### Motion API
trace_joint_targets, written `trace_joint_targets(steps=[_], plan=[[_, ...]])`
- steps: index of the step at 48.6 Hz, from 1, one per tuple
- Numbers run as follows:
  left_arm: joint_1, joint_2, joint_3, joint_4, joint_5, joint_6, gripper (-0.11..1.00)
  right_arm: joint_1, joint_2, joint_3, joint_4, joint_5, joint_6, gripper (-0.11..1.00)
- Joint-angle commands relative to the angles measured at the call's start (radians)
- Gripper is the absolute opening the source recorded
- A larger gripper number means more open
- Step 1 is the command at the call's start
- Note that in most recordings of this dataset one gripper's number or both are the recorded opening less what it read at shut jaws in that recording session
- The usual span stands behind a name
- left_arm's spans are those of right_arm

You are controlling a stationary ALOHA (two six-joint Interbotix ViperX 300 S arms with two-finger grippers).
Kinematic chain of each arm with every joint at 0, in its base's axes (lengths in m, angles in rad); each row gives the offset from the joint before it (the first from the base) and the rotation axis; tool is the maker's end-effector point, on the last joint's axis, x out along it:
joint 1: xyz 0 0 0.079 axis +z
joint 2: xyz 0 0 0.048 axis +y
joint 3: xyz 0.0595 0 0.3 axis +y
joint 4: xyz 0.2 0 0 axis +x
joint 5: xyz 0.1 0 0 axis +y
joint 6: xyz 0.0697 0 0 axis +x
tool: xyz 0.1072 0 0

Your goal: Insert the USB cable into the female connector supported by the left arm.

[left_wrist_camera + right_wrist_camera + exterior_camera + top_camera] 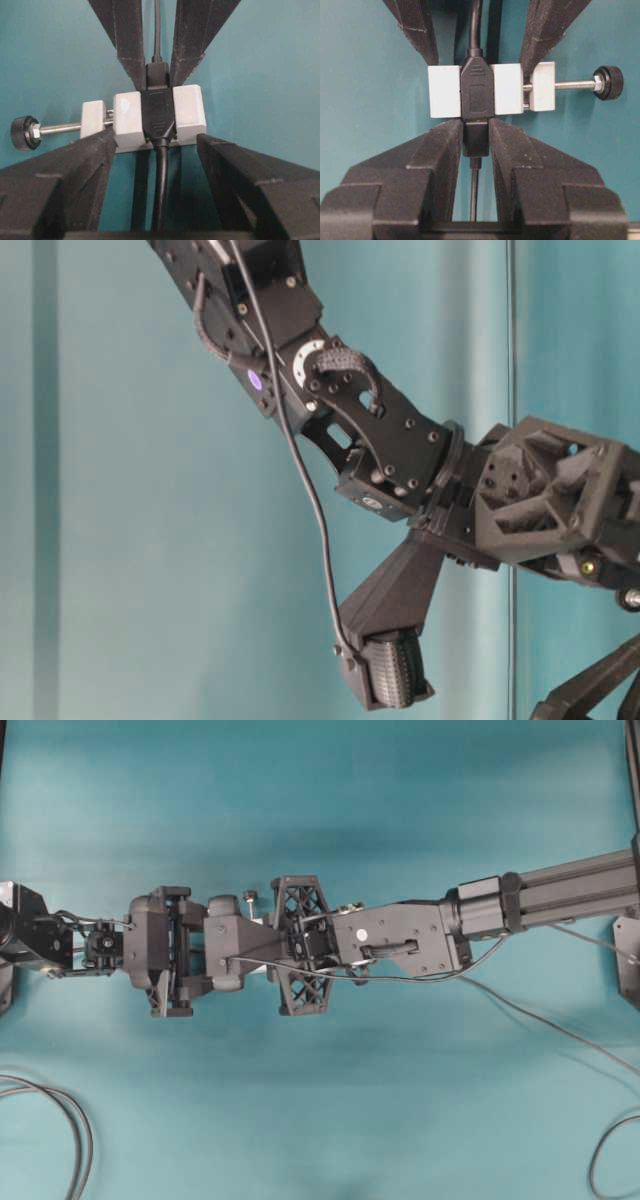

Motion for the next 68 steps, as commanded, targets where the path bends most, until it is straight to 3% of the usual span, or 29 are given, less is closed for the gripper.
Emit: trace_joint_targets(steps=[1, 27, 37, 39, 47, 55, 68], plan=[[-0.063, -0.018, -0.026, 0.011, -0.005, 0.009, 0.77, 0.026, -0.043, -0.015, -0.002, -0.003, -0.005, 0.22], [-0.075, -0.043, -0.017, 0.009, 0.052, 0.009, 0.77, 0.048, -0.046, -0.014, -0.002, -0.028, 0.005, 0.22], [-0.075, -0.069, 0.014, 0.005, 0.049, 0.002, 0.77, 0.041, -0.075, 0.008, -0.002, -0.028, 0.038, 0.21], [-0.075, -0.075, 0.017, 0.005, 0.051, 0.002, 0.77, 0.04, -0.078, 0.017, -0.002, -0.028, 0.044, 0.25], [-0.074, -0.092, 0.021, 0.003, 0.054, 0.002, 0.77, 0.041, -0.094, 0.038, -0.002, -0.023, 0.067, 0.69], [-0.072, -0.104, 0.044, -0.003, 0.071, -0.002, 0.77, 0.043, -0.149, 0.084, -0.002, -0.005, 0.084, 0.66], [-0.032, -0.242, 0.114, -0.017, 0.12, -0.005, 0.77, 0.041, -0.336, 0.29, -0.003, -0.069, 0.109, 0.66]])
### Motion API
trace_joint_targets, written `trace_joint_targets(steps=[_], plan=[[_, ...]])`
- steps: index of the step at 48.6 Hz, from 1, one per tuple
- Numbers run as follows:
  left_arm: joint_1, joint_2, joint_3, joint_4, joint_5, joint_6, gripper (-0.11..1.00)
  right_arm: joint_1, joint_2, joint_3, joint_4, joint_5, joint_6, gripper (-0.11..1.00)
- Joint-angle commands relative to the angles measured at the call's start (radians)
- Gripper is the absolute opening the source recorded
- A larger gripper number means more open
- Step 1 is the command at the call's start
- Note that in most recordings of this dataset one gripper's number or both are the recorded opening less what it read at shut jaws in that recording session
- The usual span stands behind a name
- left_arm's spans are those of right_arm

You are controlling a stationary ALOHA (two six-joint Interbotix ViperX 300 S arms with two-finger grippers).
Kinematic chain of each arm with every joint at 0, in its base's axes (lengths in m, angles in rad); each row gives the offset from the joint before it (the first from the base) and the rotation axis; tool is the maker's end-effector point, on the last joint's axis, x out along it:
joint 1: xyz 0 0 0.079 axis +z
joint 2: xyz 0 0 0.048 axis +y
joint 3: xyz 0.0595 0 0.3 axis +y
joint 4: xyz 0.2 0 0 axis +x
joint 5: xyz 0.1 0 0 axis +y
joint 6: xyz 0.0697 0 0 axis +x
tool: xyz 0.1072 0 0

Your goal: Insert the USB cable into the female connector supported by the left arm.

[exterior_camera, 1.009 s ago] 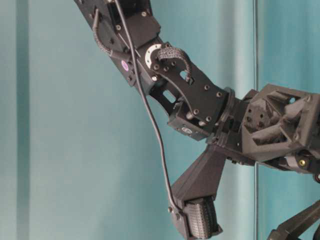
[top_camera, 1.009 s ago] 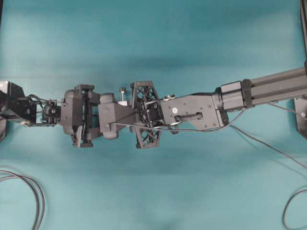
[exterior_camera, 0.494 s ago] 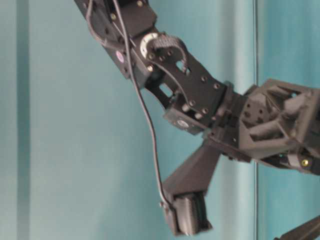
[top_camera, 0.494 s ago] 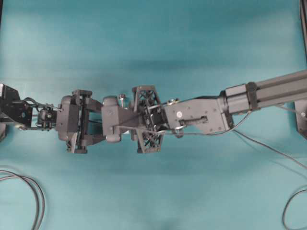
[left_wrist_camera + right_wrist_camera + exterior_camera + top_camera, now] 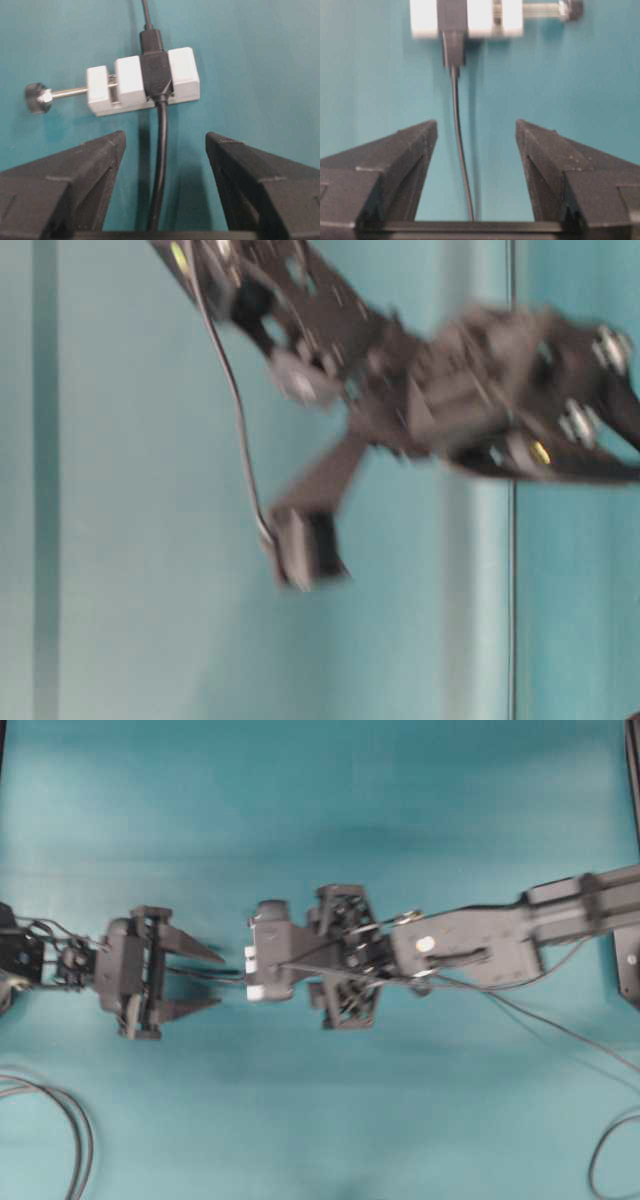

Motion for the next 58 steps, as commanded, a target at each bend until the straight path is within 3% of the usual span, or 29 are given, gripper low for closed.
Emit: trace_joint_targets(steps=[1, 17, 35, 41, 48, 58], plan=[[0.031, -0.091, 0.009, -0.005, 0.025, -0.003, 0.77, 0.002, -0.107, 0.061, -0.002, -0.055, 0.011, 0.66], [0.083, -0.354, 0.017, -0.005, 0.235, -0.005, 0.77, -0.064, -0.43, 0.356, -0.002, -0.252, 0.141, 0.66], [0.1, -0.716, 0.104, -0.005, 0.296, -0.002, 0.77, -0.141, -0.907, 0.762, -0.003, -0.712, 0.109, 0.65], [0.103, -0.844, 0.126, -0.005, 0.443, -0.005, 0.77, -0.158, -1.069, 0.861, -0.003, -0.687, 0.11, 0.65], [0.107, -0.989, 0.124, -0.005, 0.621, -0.02, 0.77, -0.156, -1.218, 0.91, -0.002, -0.592, 0.114, 0.66], [0.106, -1.22, 0.164, -0.005, 0.652, -0.106, 0.78, -0.158, -1.379, 0.957, -0.002, -0.569, 0.115, 0.66]])
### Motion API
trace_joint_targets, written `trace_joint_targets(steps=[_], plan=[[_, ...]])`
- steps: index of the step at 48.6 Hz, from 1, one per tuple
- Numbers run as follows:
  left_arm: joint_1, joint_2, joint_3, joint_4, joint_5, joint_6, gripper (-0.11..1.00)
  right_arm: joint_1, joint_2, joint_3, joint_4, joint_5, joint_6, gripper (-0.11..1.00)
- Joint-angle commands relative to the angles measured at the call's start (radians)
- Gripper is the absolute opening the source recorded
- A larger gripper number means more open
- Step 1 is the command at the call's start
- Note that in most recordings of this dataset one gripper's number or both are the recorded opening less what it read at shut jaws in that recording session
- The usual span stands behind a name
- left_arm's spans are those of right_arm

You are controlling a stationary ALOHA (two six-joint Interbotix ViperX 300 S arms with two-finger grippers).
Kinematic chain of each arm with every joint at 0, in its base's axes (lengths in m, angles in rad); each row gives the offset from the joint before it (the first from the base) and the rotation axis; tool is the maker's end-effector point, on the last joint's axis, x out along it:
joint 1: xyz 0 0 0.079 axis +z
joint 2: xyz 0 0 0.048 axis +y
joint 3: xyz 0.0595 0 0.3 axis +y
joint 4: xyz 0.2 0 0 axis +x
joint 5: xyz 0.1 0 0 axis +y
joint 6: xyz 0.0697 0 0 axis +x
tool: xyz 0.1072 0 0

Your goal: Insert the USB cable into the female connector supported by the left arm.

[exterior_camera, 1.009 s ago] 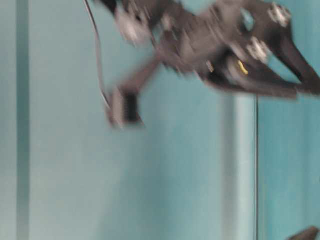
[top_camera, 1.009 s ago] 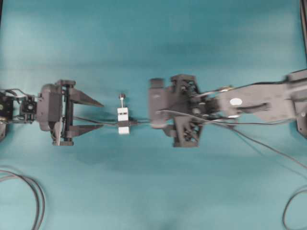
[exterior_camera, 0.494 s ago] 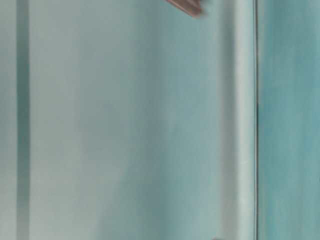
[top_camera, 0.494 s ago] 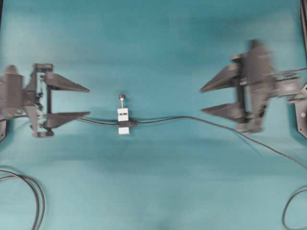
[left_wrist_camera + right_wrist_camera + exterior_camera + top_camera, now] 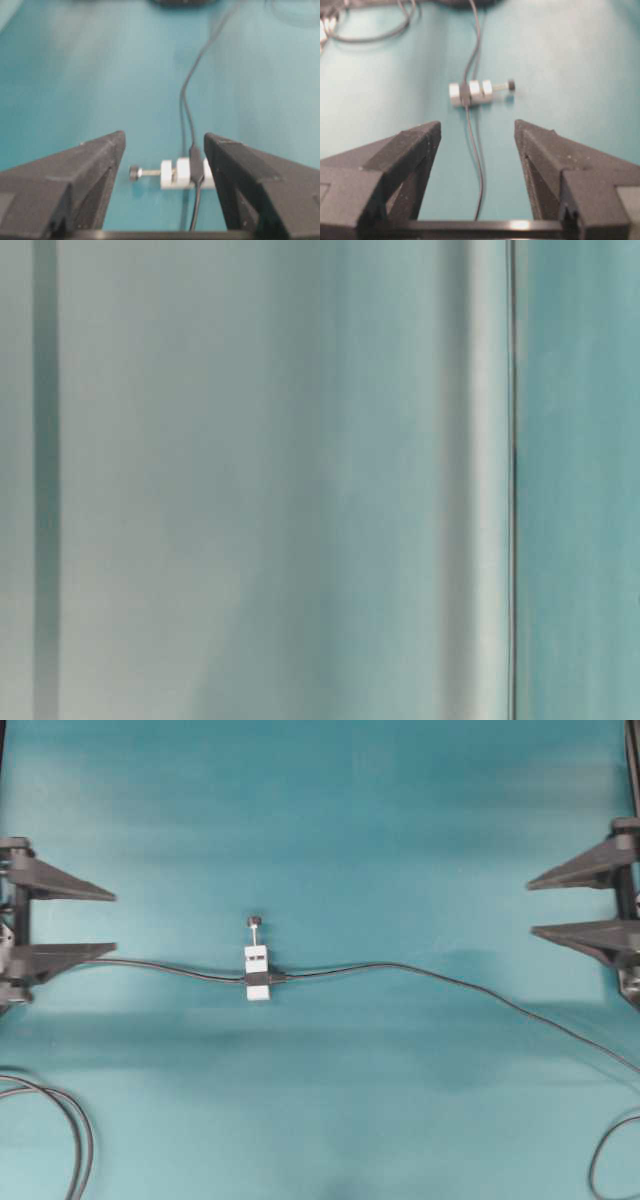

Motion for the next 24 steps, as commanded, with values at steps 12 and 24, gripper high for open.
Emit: trace_joint_targets(steps=[12, 24], plan=[[0.002, -0.166, 0.054, -0.002, -0.034, -0.117, 0.78, -0.002, -0.058, 0.06, -0.003, 0.055, 0.0, 0.66], [0.002, -0.143, 0.101, 0.003, -0.075, -0.121, 0.78, 0.0, -0.058, 0.057, -0.002, 0.106, 0.0, 0.66]])
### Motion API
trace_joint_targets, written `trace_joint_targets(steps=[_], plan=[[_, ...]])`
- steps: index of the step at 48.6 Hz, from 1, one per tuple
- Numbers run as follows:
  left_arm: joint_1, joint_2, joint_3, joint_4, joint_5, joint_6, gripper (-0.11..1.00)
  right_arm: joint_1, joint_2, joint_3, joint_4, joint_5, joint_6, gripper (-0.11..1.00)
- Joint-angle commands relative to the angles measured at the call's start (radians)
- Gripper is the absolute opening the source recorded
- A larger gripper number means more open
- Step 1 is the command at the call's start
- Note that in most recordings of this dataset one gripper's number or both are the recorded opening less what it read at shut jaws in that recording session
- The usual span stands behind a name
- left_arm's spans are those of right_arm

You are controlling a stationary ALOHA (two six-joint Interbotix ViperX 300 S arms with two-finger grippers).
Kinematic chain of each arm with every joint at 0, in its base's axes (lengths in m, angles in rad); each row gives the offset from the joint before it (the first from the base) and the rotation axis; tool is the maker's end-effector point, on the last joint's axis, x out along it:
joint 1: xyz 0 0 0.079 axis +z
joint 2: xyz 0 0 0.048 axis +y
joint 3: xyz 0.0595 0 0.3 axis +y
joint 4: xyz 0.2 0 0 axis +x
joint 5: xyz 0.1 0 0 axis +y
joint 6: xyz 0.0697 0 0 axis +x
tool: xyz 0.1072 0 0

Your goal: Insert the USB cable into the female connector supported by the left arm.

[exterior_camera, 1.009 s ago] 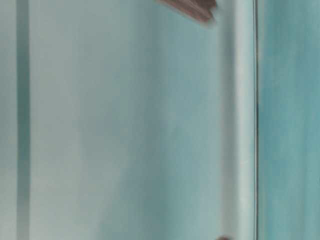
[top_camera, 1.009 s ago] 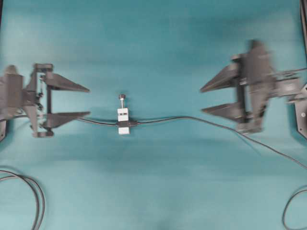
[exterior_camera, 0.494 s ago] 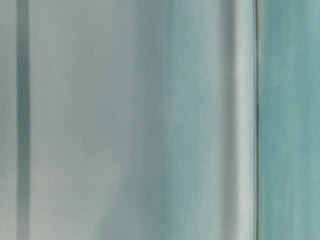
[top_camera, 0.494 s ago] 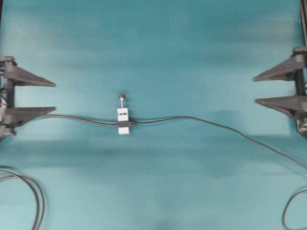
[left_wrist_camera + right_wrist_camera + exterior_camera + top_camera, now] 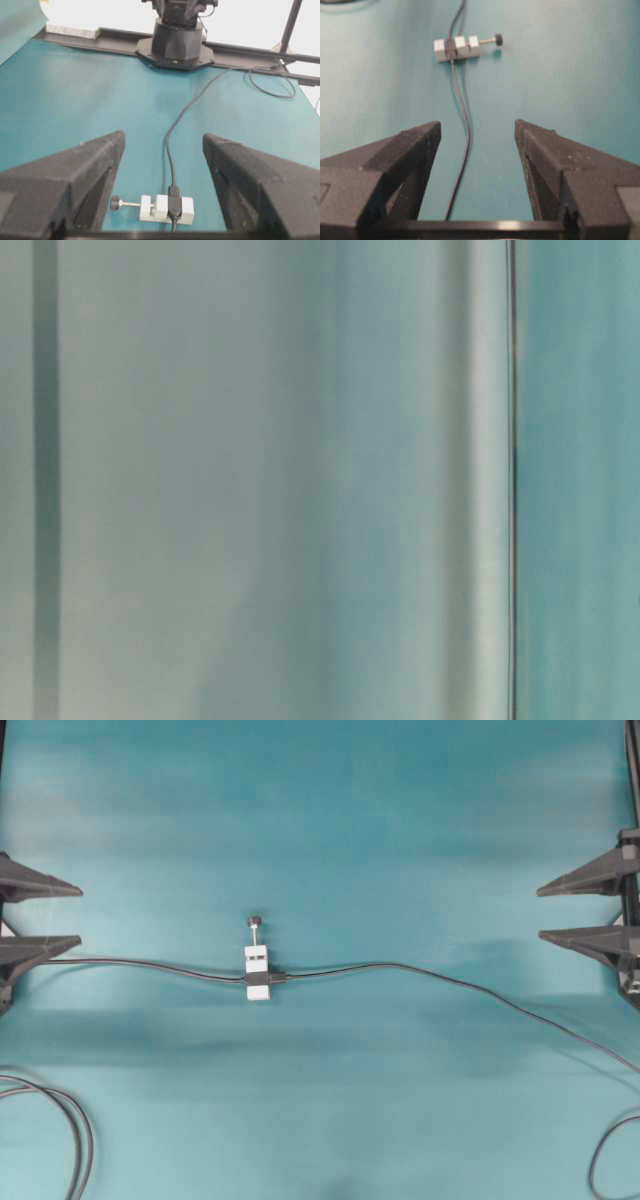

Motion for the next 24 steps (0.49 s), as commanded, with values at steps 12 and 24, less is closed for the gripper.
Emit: trace_joint_targets(steps=[12, 24], plan=[[0.005, 0.031, 0.071, 0.006, 0.058, 0.003, 0.78, -0.002, 0.008, -0.006, -0.003, 0.037, -0.002, 0.66], [0.006, 0.031, 0.069, 0.029, 0.192, 0.031, 0.78, 0.0, 0.008, -0.002, -0.003, 0.133, 0.0, 0.66]])
